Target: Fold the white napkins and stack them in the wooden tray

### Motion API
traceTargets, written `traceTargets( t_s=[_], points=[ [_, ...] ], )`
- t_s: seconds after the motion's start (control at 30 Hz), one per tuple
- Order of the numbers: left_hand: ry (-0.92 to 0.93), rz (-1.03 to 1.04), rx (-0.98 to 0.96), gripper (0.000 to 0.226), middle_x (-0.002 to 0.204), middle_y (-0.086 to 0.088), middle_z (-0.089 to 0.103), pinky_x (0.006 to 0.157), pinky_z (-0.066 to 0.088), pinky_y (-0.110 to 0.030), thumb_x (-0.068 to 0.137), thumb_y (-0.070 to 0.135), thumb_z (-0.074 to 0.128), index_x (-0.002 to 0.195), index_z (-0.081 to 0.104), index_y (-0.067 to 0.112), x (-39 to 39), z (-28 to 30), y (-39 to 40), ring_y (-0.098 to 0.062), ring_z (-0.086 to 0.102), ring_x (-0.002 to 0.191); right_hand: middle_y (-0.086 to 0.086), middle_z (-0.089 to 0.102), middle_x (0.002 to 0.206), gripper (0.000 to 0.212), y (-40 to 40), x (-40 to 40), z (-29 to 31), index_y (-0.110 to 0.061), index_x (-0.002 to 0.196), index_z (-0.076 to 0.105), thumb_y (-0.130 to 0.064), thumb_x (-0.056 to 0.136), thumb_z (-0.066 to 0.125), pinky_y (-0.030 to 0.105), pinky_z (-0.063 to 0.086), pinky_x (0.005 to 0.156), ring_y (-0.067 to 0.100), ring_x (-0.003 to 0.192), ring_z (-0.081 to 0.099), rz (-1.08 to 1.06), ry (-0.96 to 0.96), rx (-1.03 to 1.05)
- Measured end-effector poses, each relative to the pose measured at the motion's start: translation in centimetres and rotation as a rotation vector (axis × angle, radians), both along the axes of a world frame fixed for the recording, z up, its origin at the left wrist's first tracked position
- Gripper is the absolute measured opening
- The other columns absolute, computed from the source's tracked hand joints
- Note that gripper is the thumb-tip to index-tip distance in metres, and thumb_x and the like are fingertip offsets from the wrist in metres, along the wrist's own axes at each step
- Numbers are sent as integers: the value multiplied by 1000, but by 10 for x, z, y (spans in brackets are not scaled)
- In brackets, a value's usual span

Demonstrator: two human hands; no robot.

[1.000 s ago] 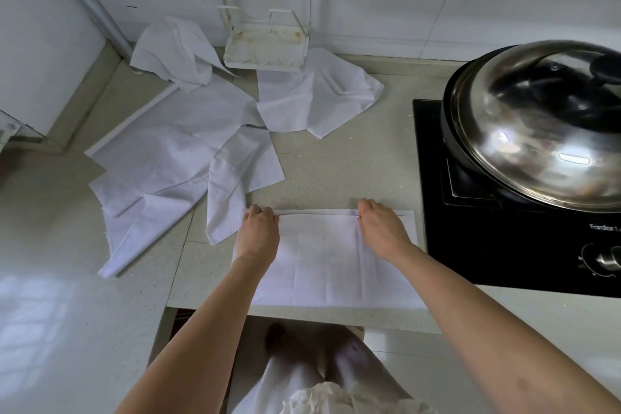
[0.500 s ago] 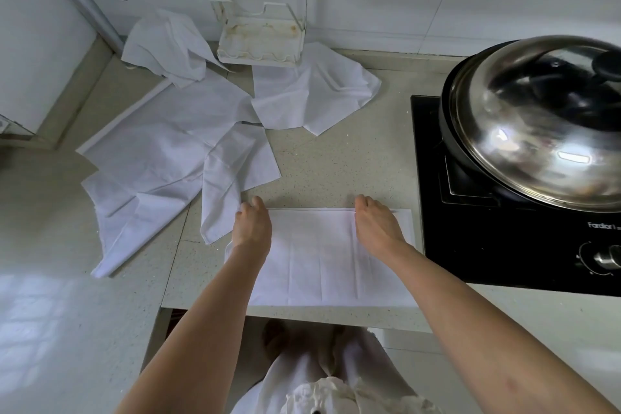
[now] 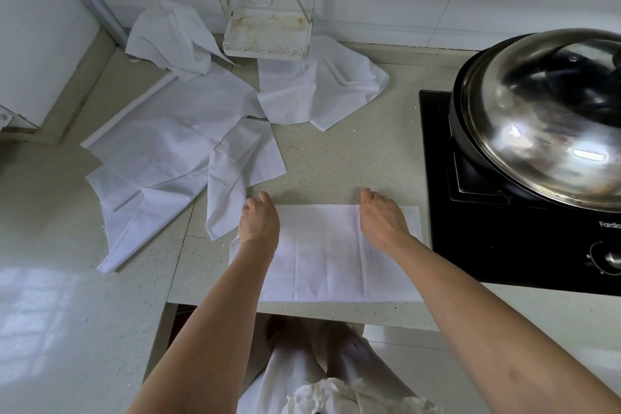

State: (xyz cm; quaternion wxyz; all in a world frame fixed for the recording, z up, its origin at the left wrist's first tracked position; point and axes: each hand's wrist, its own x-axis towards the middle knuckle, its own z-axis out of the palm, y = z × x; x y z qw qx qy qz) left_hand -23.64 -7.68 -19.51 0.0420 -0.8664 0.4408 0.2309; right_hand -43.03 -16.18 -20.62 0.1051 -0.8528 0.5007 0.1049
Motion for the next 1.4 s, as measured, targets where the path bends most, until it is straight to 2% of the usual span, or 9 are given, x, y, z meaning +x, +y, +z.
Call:
traceTargets(
  t_s=[0.43,0.57,0.73,0.8,0.87,1.0,1.13,1.27,1.4],
  points=[
    [-12,-10,27,61,125,-22,42,92,44,-34,77,-13,61,129,30,0,0,2,-1,-30,48,114,12,60,102,31,-2,1,1,-2,120,43,4,90,40,27,31,66,23,78,51,-30,-36,21],
    [-19,-17,11,56,124,-22,42,90,45,-34,80,-13,57,128,31,0,1,1,0,-30,48,112,12,60,104,30,-3,2,0,-1,122,41,1,92,41,28,31,66,25,87,58,-28,7,38],
    [-11,-25,-7,56,122,-21,43,85,45,-34,79,-15,57,127,32,0,3,0,0,-30,48,109,11,59,106,38,4,6,3,-4,121,45,3,83,50,33,37,81,28,96,55,-9,68,-119],
    [-13,-25,-6,52,120,-21,44,82,44,-34,78,-15,56,123,35,1,4,0,1,-30,49,106,11,58,95,43,20,9,1,-6,110,55,4,69,66,37,41,85,29,88,54,1,-19,-286],
    [-18,-34,-13,50,119,-22,45,81,45,-34,79,-15,55,122,35,1,5,-1,1,-31,49,105,13,57,105,47,45,10,-9,-6,115,56,2,71,69,41,41,97,32,99,54,36,-167,-320],
    [-6,-68,-20,53,122,-23,45,85,46,-34,81,-13,56,127,34,-1,9,-1,1,-32,50,108,14,39,147,47,96,4,-27,-9,141,43,-25,99,29,46,24,115,34,139,32,86,-197,-167],
    [-28,-112,-7,52,129,-20,41,89,45,-36,86,-3,54,133,30,1,7,2,1,-32,46,117,7,3,160,57,111,-2,-45,-16,153,13,-39,101,9,42,-1,119,25,148,-4,54,-131,-43],
    [-210,-468,-208,58,155,-15,13,117,16,-41,95,12,42,147,16,10,-13,-3,22,-33,10,145,4,-4,160,60,113,2,-47,-18,153,7,-43,99,3,41,-6,119,23,147,-9,22,-146,-37],
    [78,-471,-260,52,161,-4,-1,120,-4,-37,103,29,14,153,9,15,-48,-35,73,-22,-7,148,8,8,159,57,119,6,-47,-15,152,17,-40,101,15,43,2,118,24,148,2,-5,-179,-91]
  ],
)
